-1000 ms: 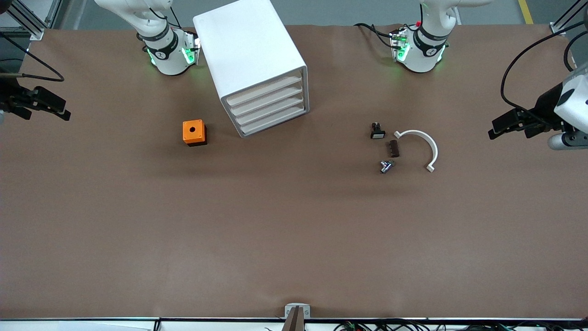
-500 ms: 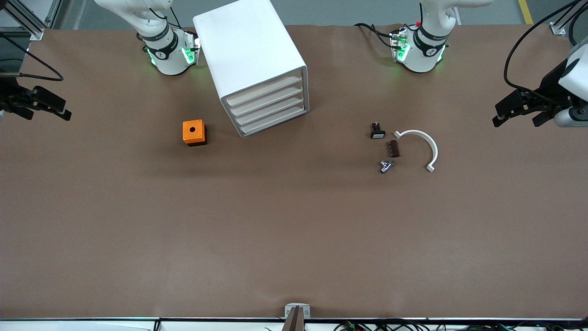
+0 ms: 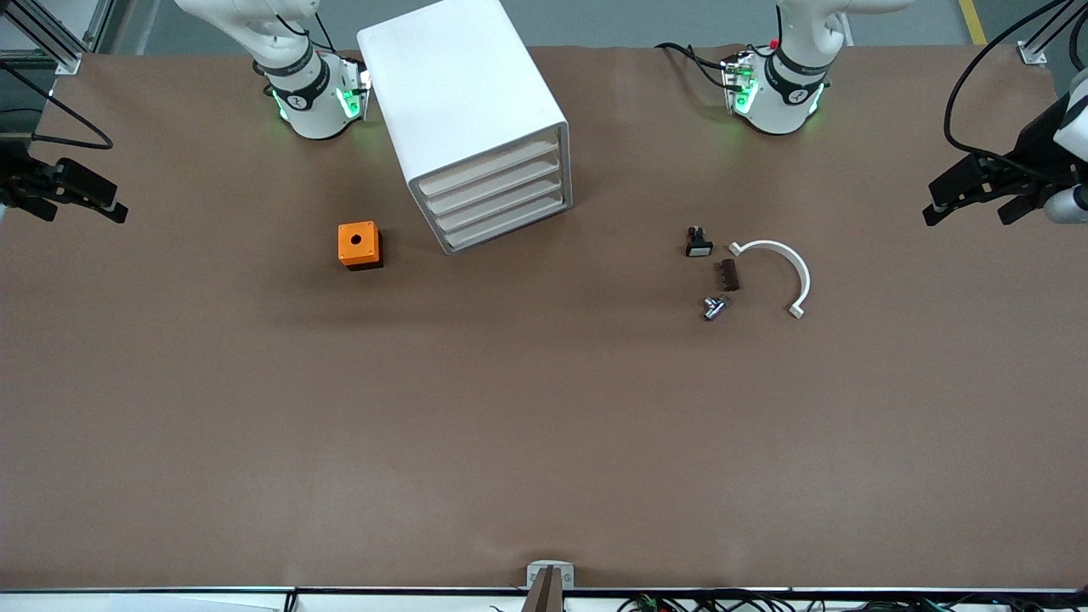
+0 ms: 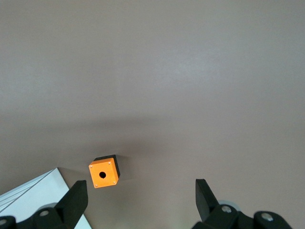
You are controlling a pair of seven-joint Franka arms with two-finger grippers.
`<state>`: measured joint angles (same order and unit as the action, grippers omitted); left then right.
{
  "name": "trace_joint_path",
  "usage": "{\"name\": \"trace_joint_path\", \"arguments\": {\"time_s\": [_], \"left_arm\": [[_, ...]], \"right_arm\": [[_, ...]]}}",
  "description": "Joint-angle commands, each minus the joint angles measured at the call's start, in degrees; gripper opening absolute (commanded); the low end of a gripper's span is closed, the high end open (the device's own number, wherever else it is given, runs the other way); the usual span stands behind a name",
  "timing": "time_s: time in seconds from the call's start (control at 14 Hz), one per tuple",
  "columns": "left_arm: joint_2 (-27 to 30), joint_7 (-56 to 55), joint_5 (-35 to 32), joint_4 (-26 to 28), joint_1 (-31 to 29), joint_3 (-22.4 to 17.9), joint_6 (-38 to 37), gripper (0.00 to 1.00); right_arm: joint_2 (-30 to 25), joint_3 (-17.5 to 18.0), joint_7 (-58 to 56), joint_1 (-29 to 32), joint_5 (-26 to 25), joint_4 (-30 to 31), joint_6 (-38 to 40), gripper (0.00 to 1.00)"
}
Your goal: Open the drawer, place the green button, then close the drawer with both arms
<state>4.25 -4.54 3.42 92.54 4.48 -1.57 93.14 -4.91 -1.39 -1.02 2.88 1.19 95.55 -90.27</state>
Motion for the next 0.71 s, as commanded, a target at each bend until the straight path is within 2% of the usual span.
{"name": "trace_joint_path", "arguments": {"time_s": [0.0, 0.64], "left_arm": [[-3.18, 0.06, -1.4, -5.52, 0.01, -0.01, -1.73, 1.0], [-4.6, -0.38, -3.15, -6.06, 0.44, 0.25, -1.74, 1.0]], "right_arm": [[-1.41, 0.42, 0.23, -0.42, -1.37, 0.52, -0.34, 1.0], [-1.5, 0.07, 1.37, 0.11, 0.21, 0.96, -0.17, 1.0]]}}
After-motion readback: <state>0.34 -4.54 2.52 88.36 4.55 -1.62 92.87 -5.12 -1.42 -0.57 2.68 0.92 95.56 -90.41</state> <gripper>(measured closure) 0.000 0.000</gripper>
